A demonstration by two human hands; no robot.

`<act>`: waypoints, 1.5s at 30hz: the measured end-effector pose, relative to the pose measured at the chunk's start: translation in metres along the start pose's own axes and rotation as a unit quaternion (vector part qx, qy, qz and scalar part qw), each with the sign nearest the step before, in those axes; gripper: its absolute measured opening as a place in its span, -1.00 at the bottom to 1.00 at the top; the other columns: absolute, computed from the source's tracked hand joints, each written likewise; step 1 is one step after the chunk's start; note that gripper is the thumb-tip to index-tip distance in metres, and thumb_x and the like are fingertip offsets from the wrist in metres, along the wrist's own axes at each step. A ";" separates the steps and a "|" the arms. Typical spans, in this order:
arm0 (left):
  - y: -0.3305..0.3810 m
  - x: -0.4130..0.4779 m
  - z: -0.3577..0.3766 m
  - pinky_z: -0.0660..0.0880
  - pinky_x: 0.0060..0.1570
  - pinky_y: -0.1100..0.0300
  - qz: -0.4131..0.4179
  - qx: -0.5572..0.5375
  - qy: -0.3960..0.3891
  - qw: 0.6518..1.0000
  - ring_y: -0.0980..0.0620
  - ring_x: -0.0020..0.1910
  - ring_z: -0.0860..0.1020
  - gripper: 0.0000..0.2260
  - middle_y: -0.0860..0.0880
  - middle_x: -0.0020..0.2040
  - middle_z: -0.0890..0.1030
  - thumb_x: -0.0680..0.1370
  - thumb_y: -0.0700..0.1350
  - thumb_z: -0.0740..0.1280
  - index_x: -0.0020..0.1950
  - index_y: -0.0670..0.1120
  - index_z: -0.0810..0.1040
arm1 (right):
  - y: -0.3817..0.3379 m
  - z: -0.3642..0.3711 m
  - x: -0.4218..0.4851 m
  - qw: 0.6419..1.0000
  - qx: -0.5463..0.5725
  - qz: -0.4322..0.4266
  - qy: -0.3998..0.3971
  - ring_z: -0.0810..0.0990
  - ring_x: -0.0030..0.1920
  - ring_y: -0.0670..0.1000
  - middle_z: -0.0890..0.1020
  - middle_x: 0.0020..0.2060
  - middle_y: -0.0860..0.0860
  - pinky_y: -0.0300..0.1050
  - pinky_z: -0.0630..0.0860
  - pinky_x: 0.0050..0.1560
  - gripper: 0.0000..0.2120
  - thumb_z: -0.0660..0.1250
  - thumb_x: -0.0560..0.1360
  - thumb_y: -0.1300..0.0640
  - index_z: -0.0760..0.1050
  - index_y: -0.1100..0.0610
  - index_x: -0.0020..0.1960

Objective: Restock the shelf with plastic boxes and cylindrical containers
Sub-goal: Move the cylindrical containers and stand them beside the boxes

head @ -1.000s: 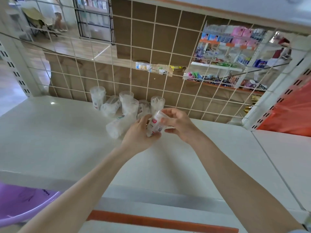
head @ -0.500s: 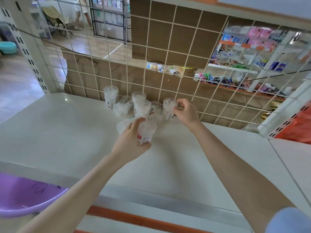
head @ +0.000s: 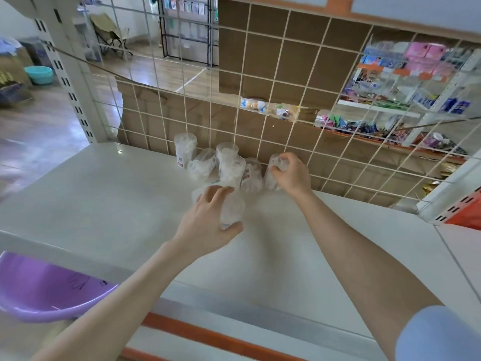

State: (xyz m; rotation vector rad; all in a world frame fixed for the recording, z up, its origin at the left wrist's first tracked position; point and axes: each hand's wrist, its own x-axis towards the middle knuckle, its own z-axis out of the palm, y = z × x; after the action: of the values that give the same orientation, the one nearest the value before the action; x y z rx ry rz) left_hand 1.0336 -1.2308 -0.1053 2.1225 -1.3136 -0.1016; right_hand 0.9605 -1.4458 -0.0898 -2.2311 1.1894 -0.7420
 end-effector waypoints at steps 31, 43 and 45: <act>0.039 0.018 -0.047 0.49 -0.37 0.24 -0.187 -0.594 -0.066 0.780 0.01 -0.26 0.61 -0.84 -0.11 -0.16 0.61 0.61 -0.07 0.14 -0.02 -0.08 0.49 | -0.054 -0.071 -0.083 0.869 0.438 -0.008 -0.230 0.54 -0.05 -0.01 0.55 -0.13 -0.05 -0.10 0.48 -0.12 -0.70 0.26 0.50 0.32 0.41 -0.07 0.05; 0.035 0.010 -0.042 0.40 -0.50 0.31 -0.177 -0.534 -0.066 0.824 0.06 -0.29 0.63 -0.76 -0.04 -0.16 0.66 0.63 -0.03 0.09 -0.02 -0.06 0.52 | -0.060 -0.071 -0.087 0.907 0.388 -0.021 -0.162 0.56 -0.10 -0.05 0.58 -0.12 -0.09 -0.18 0.48 -0.20 -0.77 0.36 0.45 0.27 0.47 -0.05 -0.06; 0.030 0.011 -0.041 0.40 -0.44 0.32 -0.149 -0.426 0.002 0.892 0.15 -0.28 0.61 -0.83 0.00 -0.10 0.62 0.60 -0.08 0.16 -0.01 -0.06 0.53 | -0.054 -0.074 -0.086 0.920 0.365 -0.020 -0.140 0.55 -0.08 -0.05 0.57 -0.10 -0.12 -0.21 0.48 -0.20 -0.75 0.37 0.44 0.27 0.47 -0.08 -0.08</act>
State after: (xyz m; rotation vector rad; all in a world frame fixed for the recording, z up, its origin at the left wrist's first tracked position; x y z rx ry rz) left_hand 1.0308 -1.2294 -0.0532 1.5156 -0.7072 -0.6712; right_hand 0.9026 -1.3585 -0.0205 -1.6559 0.5853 -0.7022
